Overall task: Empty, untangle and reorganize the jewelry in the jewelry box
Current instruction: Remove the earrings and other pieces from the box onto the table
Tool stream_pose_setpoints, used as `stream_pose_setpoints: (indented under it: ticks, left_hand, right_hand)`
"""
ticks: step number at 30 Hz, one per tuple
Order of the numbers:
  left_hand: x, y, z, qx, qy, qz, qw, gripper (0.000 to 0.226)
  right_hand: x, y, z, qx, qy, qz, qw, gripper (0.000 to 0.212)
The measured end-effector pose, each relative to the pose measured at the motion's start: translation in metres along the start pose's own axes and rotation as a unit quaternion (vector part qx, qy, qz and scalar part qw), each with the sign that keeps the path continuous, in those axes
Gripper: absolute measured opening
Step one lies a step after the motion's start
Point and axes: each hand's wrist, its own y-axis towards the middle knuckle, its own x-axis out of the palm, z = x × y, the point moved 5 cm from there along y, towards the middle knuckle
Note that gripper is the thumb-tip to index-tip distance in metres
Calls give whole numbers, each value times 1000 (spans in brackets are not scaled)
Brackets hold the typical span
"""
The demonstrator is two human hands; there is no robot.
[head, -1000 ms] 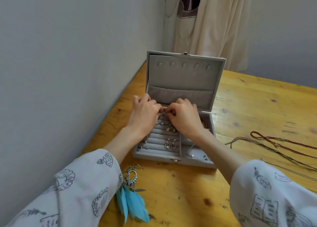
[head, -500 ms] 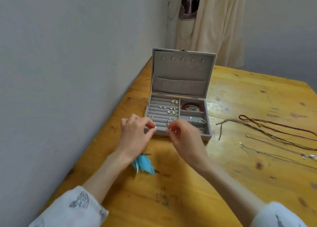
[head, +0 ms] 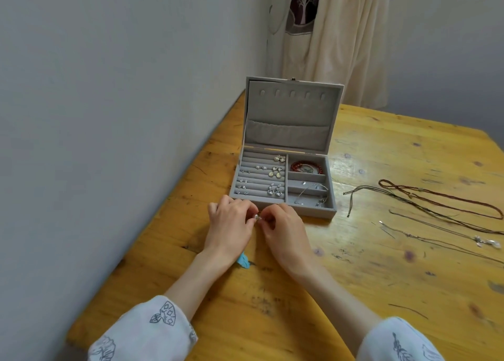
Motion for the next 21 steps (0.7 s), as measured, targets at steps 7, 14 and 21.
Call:
stream_pose_setpoints:
  ticks: [7,14,21]
  left_hand:
    - [0,-1,1,-8,-6,-12,1000,23]
    - [-6,-1,3,2,-18,-25,1000,23]
    - [-19,26,3,32,-73,-40,996,23]
  right_hand:
    - [-5,0,2,2,17,-5,1000,14]
    - [-14,-3,4,-7,36,-9,999,16]
    - [-41,16,8,-27,41,25,998,15]
